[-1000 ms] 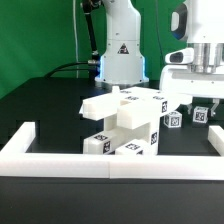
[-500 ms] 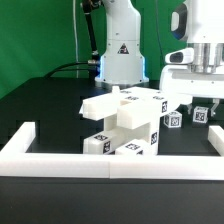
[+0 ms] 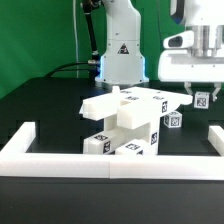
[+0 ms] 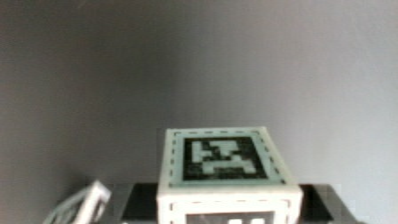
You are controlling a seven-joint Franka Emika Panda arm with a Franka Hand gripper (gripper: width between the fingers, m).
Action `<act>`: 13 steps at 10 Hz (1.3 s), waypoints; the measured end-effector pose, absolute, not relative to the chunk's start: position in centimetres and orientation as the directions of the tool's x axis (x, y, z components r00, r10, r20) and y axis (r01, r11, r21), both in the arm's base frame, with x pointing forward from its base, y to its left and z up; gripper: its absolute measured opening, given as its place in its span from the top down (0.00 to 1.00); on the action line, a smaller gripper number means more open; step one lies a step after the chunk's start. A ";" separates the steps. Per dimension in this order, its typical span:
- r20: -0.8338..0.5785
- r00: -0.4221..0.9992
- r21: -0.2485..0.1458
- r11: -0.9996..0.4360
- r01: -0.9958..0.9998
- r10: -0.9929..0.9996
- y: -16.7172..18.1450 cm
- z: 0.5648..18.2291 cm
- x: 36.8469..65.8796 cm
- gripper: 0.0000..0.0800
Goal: Assemble chair
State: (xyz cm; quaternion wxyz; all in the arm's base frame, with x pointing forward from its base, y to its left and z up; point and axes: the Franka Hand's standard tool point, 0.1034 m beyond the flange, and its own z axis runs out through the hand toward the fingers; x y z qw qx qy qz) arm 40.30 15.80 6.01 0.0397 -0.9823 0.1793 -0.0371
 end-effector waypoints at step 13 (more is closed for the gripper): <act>0.085 0.971 -0.117 -0.969 -0.215 -0.226 12.8 11.6 45.9 0.64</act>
Offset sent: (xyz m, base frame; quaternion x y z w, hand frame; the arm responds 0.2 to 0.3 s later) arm 0.0000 0.0000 0.0000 0.0000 0.0000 0.0000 1.0000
